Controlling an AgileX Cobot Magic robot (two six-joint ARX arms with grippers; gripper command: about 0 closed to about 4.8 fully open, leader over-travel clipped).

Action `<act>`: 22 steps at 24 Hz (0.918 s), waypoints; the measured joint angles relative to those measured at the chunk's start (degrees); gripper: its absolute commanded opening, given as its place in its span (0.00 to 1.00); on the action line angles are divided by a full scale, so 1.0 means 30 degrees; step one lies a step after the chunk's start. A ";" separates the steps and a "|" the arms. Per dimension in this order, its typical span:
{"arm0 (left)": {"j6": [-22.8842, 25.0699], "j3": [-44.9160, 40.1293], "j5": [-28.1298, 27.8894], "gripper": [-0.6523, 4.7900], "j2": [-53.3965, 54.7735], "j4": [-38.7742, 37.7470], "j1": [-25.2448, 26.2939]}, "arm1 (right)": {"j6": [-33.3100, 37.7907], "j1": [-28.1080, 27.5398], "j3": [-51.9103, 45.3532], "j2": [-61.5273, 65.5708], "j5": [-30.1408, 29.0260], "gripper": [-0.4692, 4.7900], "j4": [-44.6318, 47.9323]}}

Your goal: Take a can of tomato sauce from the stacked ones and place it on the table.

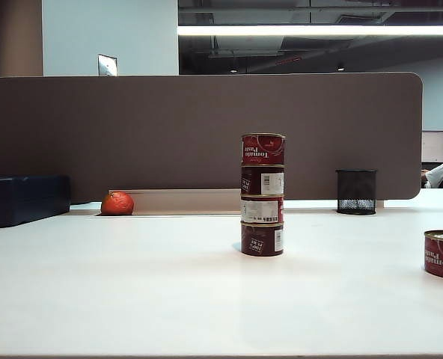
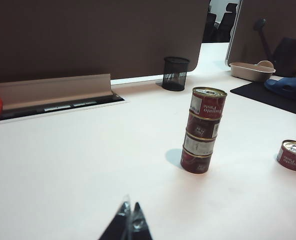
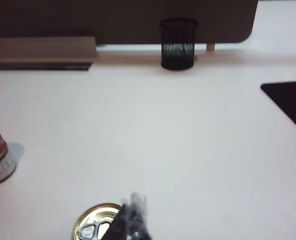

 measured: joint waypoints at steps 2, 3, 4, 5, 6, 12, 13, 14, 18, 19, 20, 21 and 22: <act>0.0000 0.0000 0.0000 0.11 -0.0007 0.0095 0.0000 | -0.0044 0.0007 -0.0335 -0.0831 -0.0386 0.08 0.0211; 0.0007 0.0007 0.0000 0.11 -0.0007 0.0160 0.0000 | -0.0058 -0.0007 -0.0386 -0.0707 -0.0568 0.08 0.0313; 0.0029 0.0007 0.0000 0.11 -0.0007 0.0160 0.0000 | -0.0066 0.0000 -0.0481 -0.0714 -0.0765 0.08 0.0328; 0.0219 0.0007 -0.0160 0.11 -0.0007 0.0168 0.0000 | -0.0153 0.0007 -0.0641 -0.0729 -0.1166 0.08 0.0270; 0.0729 0.0007 -0.0393 0.11 -0.0007 0.0160 0.0000 | -0.0393 0.0022 -0.0678 -0.0736 -0.1392 0.08 0.0277; 0.3512 0.0007 -0.3468 0.11 -0.0007 0.0160 0.0000 | -0.0991 0.0022 -0.1435 -0.0750 -0.1486 0.08 0.1078; 0.3963 0.0007 -0.4590 0.11 -0.0007 0.0160 0.0000 | -0.0991 0.0022 -0.1464 -0.0750 -0.1486 0.08 0.1297; 0.4197 0.0007 -0.5537 0.11 -0.0007 0.0160 0.0000 | -0.1056 0.0022 -0.1472 -0.0750 -0.1479 0.08 0.1377; 0.4313 0.0007 -0.7402 0.11 0.0000 0.0160 0.0000 | -0.1552 0.0022 -0.1566 -0.0750 -0.1872 0.08 0.1668; 0.4313 0.0007 -0.7832 0.11 -0.0007 0.0160 0.0000 | -0.1574 0.0022 -0.1698 -0.0758 -0.2025 0.08 0.1931; 0.4313 0.0000 -0.8080 0.11 0.0000 0.0160 0.0000 | -0.1581 0.0015 -0.1851 -0.0758 -0.2222 0.08 0.2076; 0.4313 -0.0036 -0.8459 0.11 0.0000 0.0168 0.0000 | -0.1603 0.0015 -0.1858 -0.0736 -0.2331 0.08 0.1814; 0.4313 -0.0168 -0.8531 0.11 -0.0007 0.0262 0.0000 | -0.1625 0.0015 -0.1858 -0.0750 -0.2346 0.08 0.1894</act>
